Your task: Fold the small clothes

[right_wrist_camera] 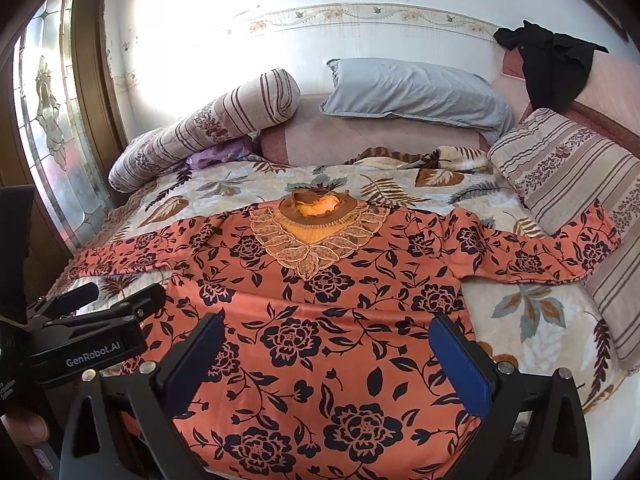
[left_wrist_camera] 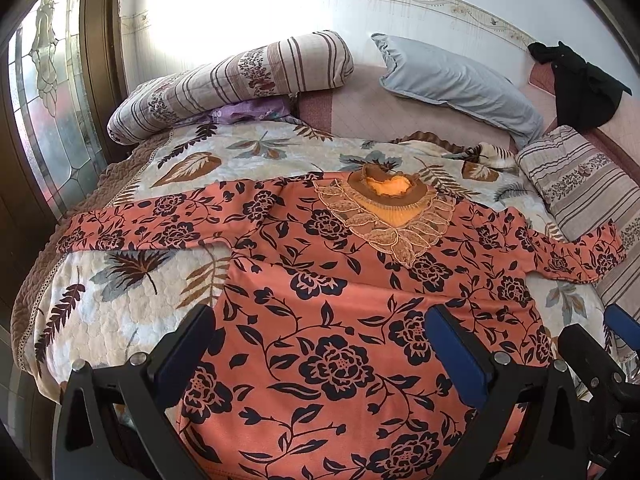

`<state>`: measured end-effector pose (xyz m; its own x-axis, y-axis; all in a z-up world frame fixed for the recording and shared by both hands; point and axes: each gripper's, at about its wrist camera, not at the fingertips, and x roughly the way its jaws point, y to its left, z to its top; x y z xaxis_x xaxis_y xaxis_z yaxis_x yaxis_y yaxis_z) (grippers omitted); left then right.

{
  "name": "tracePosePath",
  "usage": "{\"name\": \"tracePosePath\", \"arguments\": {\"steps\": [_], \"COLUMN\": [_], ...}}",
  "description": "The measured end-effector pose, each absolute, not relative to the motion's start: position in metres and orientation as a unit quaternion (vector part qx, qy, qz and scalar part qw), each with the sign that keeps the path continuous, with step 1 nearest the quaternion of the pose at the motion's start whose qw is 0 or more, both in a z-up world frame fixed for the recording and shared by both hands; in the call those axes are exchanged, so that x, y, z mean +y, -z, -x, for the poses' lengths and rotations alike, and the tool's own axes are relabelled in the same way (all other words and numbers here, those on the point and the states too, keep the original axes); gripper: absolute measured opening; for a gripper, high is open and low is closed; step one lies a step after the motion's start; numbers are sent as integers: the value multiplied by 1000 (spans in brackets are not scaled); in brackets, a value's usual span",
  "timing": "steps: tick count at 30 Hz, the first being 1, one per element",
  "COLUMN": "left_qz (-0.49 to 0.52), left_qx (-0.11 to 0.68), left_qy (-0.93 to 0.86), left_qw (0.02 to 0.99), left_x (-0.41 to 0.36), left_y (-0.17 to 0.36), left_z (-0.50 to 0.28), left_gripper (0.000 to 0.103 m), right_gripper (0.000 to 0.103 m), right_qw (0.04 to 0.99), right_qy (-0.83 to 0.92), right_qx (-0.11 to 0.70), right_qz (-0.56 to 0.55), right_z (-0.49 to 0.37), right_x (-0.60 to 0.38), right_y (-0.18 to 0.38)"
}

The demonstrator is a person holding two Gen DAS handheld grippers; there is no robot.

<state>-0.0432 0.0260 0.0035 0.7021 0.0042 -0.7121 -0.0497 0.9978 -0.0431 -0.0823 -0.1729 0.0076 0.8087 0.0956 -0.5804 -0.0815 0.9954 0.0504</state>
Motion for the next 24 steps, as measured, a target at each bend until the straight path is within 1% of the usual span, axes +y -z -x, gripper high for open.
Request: {"name": "tracePosePath", "arguments": {"steps": [3, 21, 24], "left_qz": [29, 31, 52], "left_qx": [386, 384, 393], "left_qy": [-16, -16, -13], "left_qw": [922, 923, 918], "left_x": [26, 28, 40], "left_y": [-3, -3, 5], "left_z": [43, 43, 38], "left_gripper": [103, 103, 103], "right_gripper": [103, 103, 103], "right_qw": [947, 948, 941], "right_qy": [-47, -52, -61], "right_qx": [318, 314, 327], "right_qz": [-14, -25, -59], "right_z": [82, 76, 67], "right_x": [-174, -174, -195], "right_y": [-8, -6, 0]}}
